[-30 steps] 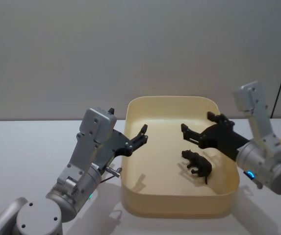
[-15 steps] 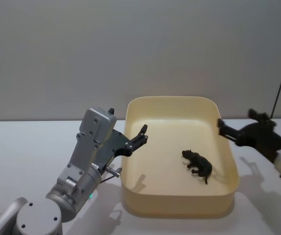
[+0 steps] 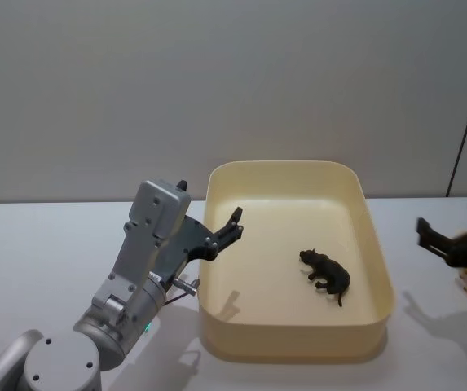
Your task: Pick up the toy alternately with two hands and place it into the central storage box.
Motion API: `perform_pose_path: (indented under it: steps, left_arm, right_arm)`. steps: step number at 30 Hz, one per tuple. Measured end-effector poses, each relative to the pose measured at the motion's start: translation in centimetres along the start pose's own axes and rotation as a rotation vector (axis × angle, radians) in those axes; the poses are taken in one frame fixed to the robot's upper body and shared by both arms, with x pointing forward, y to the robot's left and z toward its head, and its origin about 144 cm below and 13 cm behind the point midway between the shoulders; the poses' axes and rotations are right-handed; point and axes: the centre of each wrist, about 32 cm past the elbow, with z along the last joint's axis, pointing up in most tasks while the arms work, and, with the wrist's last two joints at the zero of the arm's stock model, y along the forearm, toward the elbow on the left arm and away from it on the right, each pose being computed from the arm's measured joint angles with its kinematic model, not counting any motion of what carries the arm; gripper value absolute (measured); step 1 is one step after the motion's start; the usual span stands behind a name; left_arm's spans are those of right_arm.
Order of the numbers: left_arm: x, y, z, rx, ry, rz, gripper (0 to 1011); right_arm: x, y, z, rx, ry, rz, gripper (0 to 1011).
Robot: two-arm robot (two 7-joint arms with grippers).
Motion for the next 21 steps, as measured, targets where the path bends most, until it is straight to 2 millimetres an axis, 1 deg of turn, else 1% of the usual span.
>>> perform_pose_path:
  steps: [10, 17, 21]
  left_arm:
    - [0.0, 0.0, 0.0, 0.000, 0.000, 0.000, 1001]
    - [0.0, 0.0, 0.0, 0.000, 0.000, 0.000, 1002]
    - [0.0, 0.0, 0.0, 0.000, 0.000, 0.000, 1001]
  right_arm:
    - [1.5, -2.2, -1.6, -0.062, -0.004, -0.082, 1001]
    - [2.1, -2.9, -2.5, -0.098, -0.010, -0.109, 1001]
    - [2.3, -2.9, -2.9, -0.119, -0.015, -0.118, 1001]
